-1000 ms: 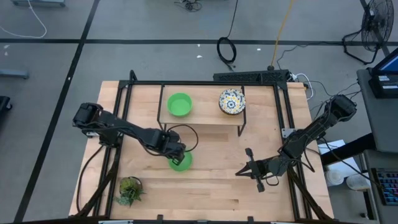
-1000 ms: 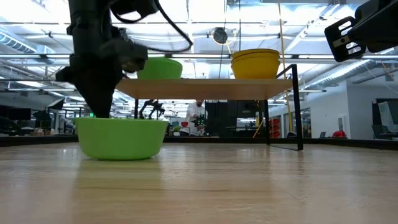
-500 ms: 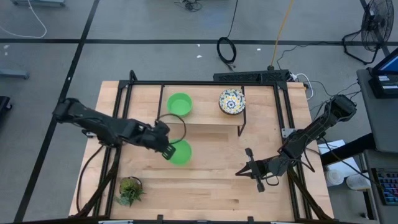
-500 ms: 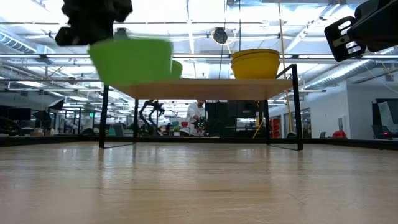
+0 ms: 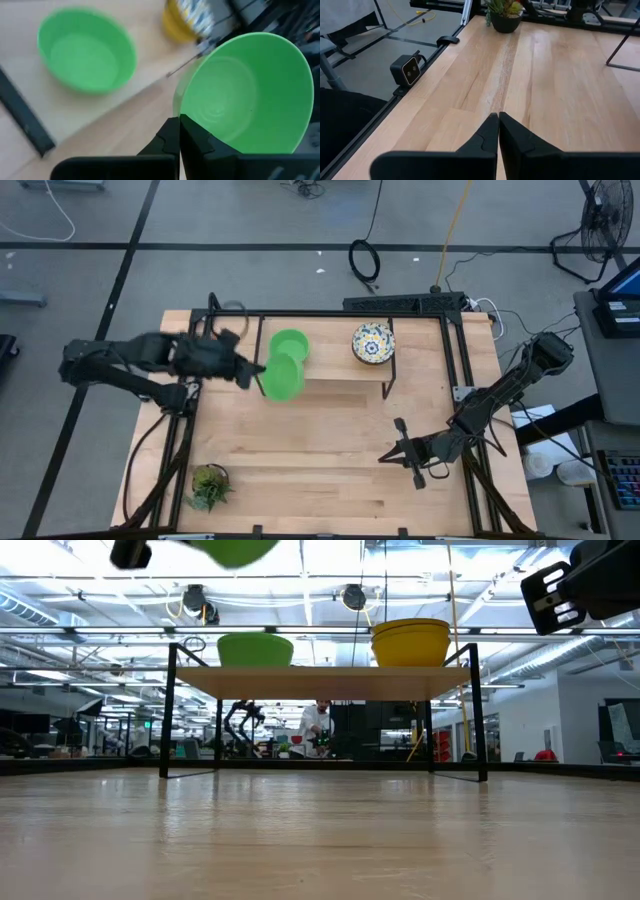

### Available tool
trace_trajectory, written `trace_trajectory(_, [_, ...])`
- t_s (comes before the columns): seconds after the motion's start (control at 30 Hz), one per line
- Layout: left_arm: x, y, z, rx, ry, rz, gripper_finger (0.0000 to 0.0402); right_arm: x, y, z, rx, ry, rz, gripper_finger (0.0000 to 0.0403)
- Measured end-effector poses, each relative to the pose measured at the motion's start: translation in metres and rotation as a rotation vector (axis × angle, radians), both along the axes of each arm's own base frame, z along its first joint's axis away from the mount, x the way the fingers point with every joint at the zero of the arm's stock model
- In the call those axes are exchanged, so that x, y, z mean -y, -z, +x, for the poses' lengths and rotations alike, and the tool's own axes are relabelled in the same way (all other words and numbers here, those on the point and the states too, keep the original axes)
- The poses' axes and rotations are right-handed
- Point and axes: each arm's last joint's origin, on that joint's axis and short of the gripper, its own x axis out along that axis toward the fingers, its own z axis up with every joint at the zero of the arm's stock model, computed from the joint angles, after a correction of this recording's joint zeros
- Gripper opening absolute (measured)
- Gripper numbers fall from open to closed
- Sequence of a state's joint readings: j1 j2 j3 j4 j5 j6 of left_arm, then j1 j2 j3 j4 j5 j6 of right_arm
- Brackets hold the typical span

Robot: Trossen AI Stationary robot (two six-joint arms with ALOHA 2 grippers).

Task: Pick & Place Mini bowls
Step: Stack the green bowl on top of the green bowl on the shelf

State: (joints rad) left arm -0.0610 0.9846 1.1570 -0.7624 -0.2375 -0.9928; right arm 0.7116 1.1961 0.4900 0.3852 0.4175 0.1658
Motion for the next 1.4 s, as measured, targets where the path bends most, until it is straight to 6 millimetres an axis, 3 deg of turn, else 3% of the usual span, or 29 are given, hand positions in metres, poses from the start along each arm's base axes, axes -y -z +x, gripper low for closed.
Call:
trace_trajectory(0.27, [-0.023,-0.087,0.005,0.03,-0.056,0.022,0.0,0.004,-0.001,0.003,0.009,0.018,0.001,0.0002])
trace_trajectory(0.43, [-0.034,-0.13,0.025,-0.023,-0.096,0.005,0.0,0.004,-0.001,0.004,0.008,0.022,0.003,0.0002])
trace_trajectory(0.6, [-0.042,-0.165,0.04,0.034,-0.093,0.06,0.0,0.004,-0.001,0.003,0.003,0.022,0.01,0.0002])
trace_trajectory(0.77, [-0.046,-0.154,0.045,-0.021,-0.077,0.062,0.0,0.002,0.0,0.002,-0.001,0.009,0.009,0.0002])
trace_trajectory(0.93, [-0.054,-0.139,0.031,-0.208,-0.186,0.003,0.0,0.001,0.0,0.001,-0.011,-0.014,0.011,0.0002])
trace_trajectory(1.17, [-0.06,-0.124,0.046,-0.311,-0.206,0.009,0.0,0.001,0.0,0.001,-0.009,-0.014,0.013,0.0002])
trace_trajectory(1.4, [-0.083,-0.094,0.065,-0.442,-0.213,-0.045,0.0,0.001,0.0,0.001,-0.012,-0.01,0.023,0.0002])
